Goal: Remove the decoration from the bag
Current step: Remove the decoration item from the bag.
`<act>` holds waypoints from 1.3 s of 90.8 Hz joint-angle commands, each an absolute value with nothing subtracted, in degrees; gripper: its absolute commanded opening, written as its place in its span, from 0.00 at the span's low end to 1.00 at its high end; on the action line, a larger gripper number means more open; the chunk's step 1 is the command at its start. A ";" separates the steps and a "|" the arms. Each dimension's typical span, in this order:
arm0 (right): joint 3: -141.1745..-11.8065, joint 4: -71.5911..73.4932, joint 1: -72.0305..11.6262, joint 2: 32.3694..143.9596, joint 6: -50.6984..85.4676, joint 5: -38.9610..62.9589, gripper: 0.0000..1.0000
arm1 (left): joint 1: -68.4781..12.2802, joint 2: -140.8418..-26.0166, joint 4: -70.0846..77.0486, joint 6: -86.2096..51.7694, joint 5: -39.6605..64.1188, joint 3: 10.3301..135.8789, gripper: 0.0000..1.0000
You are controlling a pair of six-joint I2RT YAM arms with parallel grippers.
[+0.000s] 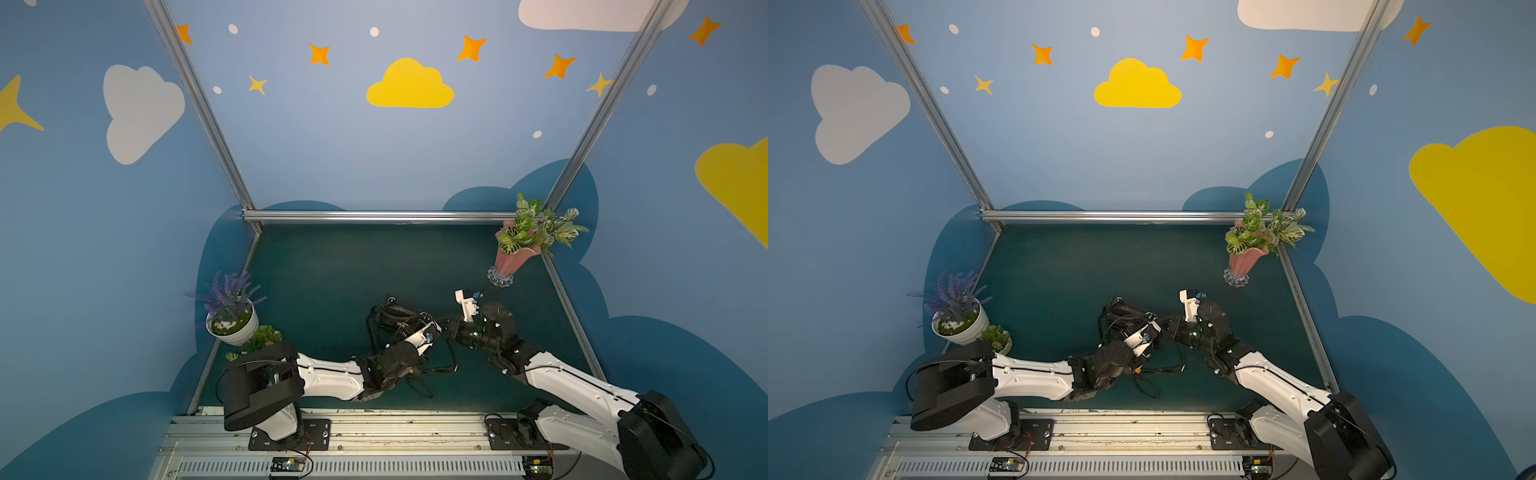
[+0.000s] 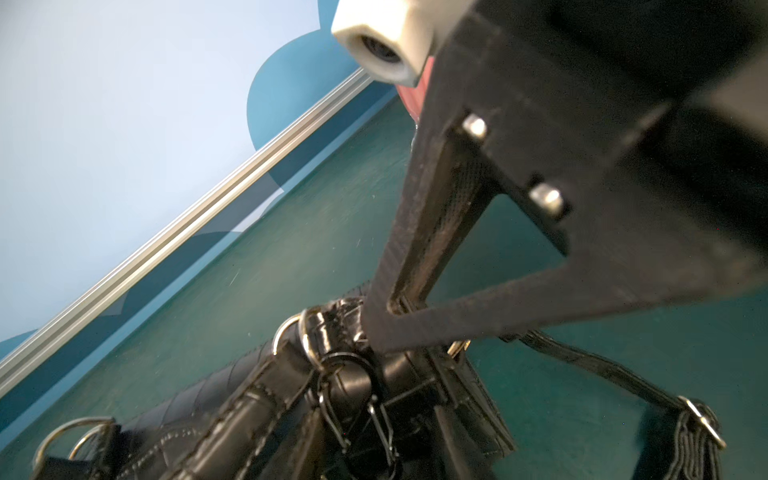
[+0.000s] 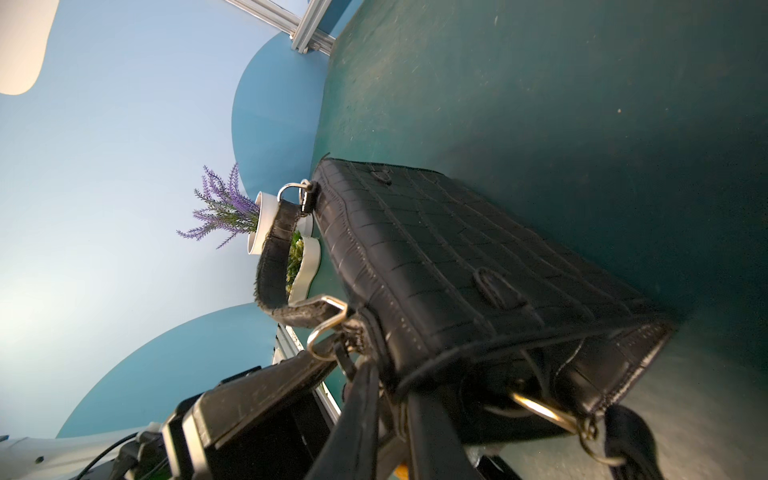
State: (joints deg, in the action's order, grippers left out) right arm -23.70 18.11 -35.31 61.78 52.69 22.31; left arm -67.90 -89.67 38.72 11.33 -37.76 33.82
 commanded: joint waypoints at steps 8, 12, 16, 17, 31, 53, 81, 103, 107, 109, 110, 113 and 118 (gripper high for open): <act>-23.22 18.33 -35.51 60.07 52.87 22.09 0.15 | -67.51 -90.94 38.47 11.70 -38.87 34.10 0.40; -23.25 18.37 -35.51 60.10 52.93 22.09 0.15 | -67.43 -91.06 39.12 12.67 -38.49 34.15 0.40; -23.27 18.46 -35.51 60.12 52.91 22.10 0.15 | -67.27 -91.22 39.64 13.29 -38.69 34.12 0.38; -23.23 18.46 -35.51 60.07 52.87 22.12 0.15 | -67.25 -91.27 39.91 13.46 -38.72 34.11 0.37; -23.14 18.78 -35.52 60.45 52.65 22.20 0.15 | -66.95 -91.40 42.08 15.82 -38.83 33.79 0.28; -23.12 19.31 -35.50 61.25 52.60 22.67 0.14 | -66.97 -91.35 46.24 21.29 -36.16 31.80 0.18; -23.03 19.86 -35.56 61.79 52.62 22.86 0.14 | -66.71 -91.38 45.40 25.15 -33.85 31.20 0.16; -23.16 19.68 -35.60 61.08 53.66 21.76 0.12 | -66.80 -86.17 36.71 26.16 -29.46 33.00 0.15; -23.22 19.69 -35.60 61.08 53.70 21.59 0.12 | -66.65 -85.28 35.40 26.33 -28.66 33.45 0.15; -23.25 19.71 -35.60 61.13 53.74 21.50 0.12 | -66.58 -84.91 34.58 26.42 -28.35 33.57 0.15; -23.23 19.70 -35.60 61.15 53.77 21.43 0.12 | -66.51 -84.77 34.12 26.44 -28.19 33.70 0.15; -23.26 19.75 -35.60 61.17 53.79 21.42 0.12 | -66.41 -84.39 32.91 26.60 -27.73 33.99 0.15; -23.26 19.97 -35.57 61.12 53.79 21.50 0.12 | -66.20 -83.86 31.00 27.06 -27.21 34.62 0.14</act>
State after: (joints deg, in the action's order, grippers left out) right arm -23.44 18.26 -35.35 61.52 53.43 22.11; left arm -66.19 -85.69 36.53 25.74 -31.66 32.56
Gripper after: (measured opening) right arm 0.124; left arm 0.148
